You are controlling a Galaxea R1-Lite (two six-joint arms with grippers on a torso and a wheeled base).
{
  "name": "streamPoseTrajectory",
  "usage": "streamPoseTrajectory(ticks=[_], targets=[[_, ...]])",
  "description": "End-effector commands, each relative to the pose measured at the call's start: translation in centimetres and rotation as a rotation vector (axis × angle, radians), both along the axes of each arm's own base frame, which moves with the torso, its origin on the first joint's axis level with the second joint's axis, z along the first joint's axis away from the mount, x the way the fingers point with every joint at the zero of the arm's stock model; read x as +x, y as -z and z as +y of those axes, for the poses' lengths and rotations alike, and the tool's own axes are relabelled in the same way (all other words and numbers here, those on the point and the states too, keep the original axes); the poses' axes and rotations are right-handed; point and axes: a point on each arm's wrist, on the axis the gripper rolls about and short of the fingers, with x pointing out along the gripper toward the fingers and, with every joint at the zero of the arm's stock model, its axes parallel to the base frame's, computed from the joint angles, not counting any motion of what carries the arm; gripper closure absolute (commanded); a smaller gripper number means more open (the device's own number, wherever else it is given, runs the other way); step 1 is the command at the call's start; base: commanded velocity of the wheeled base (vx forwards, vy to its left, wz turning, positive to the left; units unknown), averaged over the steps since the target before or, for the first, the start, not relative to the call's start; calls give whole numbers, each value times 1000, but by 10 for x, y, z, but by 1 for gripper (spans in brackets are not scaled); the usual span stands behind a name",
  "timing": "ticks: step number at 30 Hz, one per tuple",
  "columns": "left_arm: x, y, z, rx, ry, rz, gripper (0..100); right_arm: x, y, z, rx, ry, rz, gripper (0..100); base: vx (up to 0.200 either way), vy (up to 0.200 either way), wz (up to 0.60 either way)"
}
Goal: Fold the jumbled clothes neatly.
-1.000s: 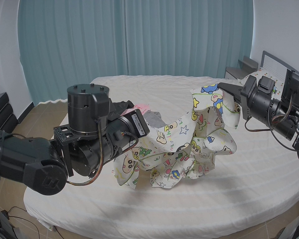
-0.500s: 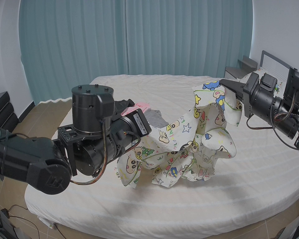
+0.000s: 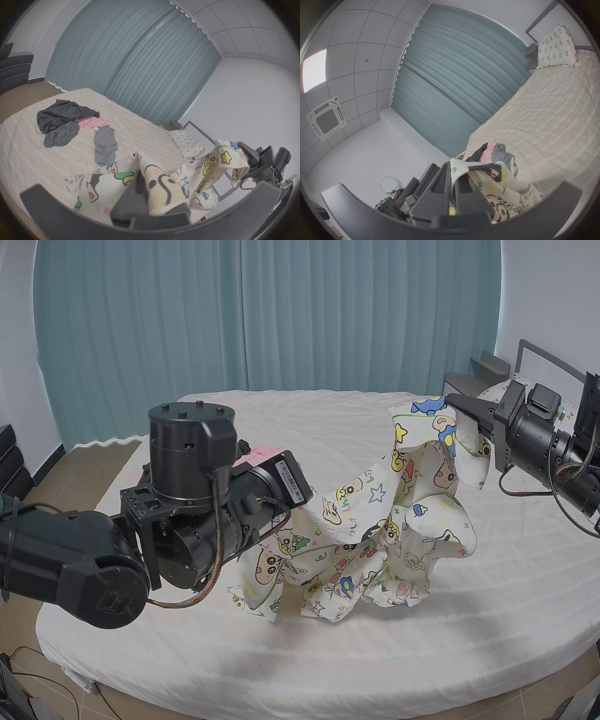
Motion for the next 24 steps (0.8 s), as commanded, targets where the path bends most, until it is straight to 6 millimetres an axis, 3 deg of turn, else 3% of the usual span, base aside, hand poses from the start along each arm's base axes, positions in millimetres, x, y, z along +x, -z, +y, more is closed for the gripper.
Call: streamPoseTrajectory(ticks=[1,5,24], targets=[[5,1,-4,-1,-5,-1,100,1,-2,-5,3,18,-6,100,0,-200,0],[7,-4,-7,-15,-4,-15,100,-1,-15,-15,20,41,-47,100,0,-200,0],[13,-17,-19,-87,5,-49,100,-8,-33,-35,42,104,-110,100,0,-200,0]])
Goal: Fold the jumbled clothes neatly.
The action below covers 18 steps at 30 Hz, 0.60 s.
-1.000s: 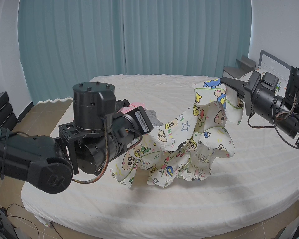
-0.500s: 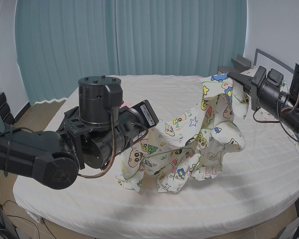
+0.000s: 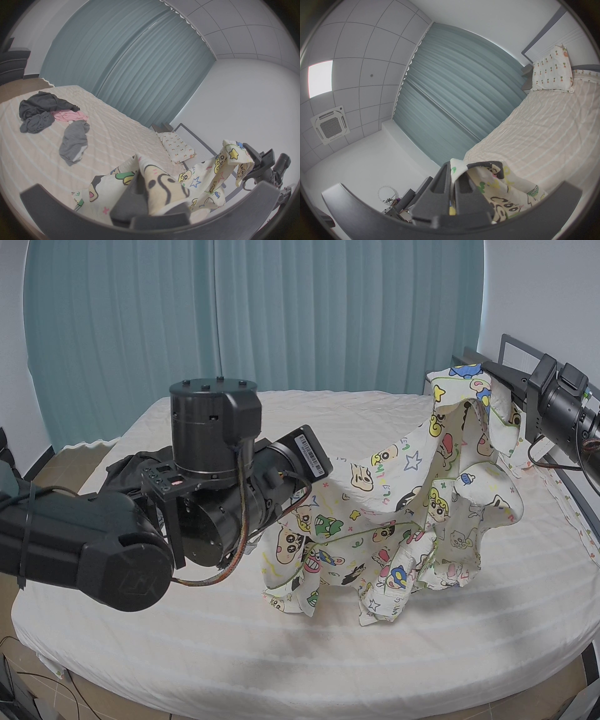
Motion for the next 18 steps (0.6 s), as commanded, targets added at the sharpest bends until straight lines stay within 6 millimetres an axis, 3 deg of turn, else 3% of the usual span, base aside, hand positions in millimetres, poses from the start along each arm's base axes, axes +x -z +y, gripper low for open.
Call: streamPoseTrajectory(ticks=[1,14,18], targets=[[1,-1,-2,-28,0,-2,100,-2,-4,-4,5,14,-15,100,0,-200,0],[-5,1,-9,-20,0,1,100,-5,-1,-8,-2,5,-9,100,0,-200,0],[-3,7,-10,-9,-22,9,100,-4,5,-8,-8,5,10,100,0,0,0]])
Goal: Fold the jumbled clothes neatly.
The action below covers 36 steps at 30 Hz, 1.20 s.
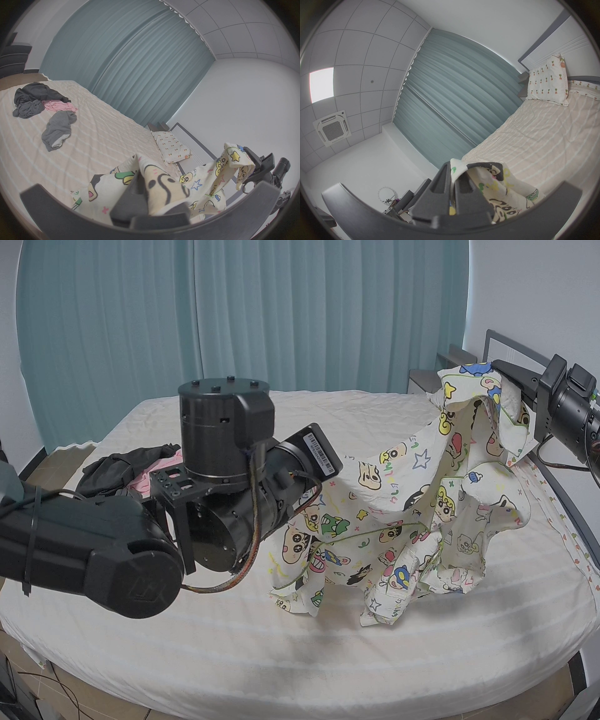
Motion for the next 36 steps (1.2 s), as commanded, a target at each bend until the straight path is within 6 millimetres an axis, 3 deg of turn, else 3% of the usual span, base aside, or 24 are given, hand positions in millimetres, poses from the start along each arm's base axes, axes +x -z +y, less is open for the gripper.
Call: streamPoseTrajectory(ticks=[1,8,19,32,36], targets=[[0,6,-2,16,0,15,100,1,5,1,-6,-3,16,100,0,0,0],[-5,10,-2,27,11,25,100,-1,4,0,-6,-18,12,100,0,0,0],[-13,9,1,31,20,28,100,-19,-1,-3,-6,-61,-19,100,-200,0,0],[-41,-19,25,-20,31,-22,100,-50,-17,-12,8,-110,-108,100,-200,0,0],[-53,-25,30,-30,10,-39,100,-59,-16,-14,5,-116,-101,100,0,0,0]])
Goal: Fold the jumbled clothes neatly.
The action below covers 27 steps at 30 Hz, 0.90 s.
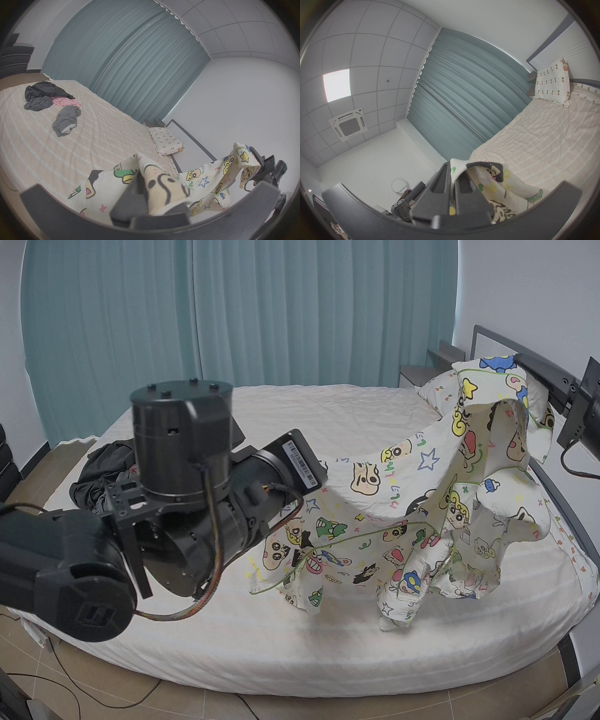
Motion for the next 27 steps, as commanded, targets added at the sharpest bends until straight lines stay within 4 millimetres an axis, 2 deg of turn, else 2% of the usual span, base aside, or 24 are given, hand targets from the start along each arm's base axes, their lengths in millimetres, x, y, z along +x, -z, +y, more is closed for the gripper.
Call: streamPoseTrajectory(ticks=[1,6,13,15,19,20,21,23,27], targets=[[-16,-14,9,-29,-5,-30,100,-14,-2,-5,4,-4,-15,100,0,0,0],[-26,-17,13,-27,-7,-36,100,-19,5,-5,-15,-30,13,100,0,0,0],[-23,6,13,105,-11,69,100,-6,28,-2,-50,-42,109,100,0,0,0],[-18,16,9,130,-14,92,100,-1,34,-1,-59,-43,139,100,0,0,0],[-2,44,-1,174,-39,159,100,19,65,5,-108,-34,255,100,0,0,0],[-2,44,-1,174,-39,159,100,19,65,5,-108,-34,255,100,0,0,0],[7,53,-3,169,-60,185,100,29,79,5,-135,-19,301,100,0,0,0],[12,56,-3,168,-69,196,100,33,84,4,-144,-10,320,100,0,0,0],[38,70,-4,181,-122,220,100,52,93,3,-151,17,347,100,0,0,0]])
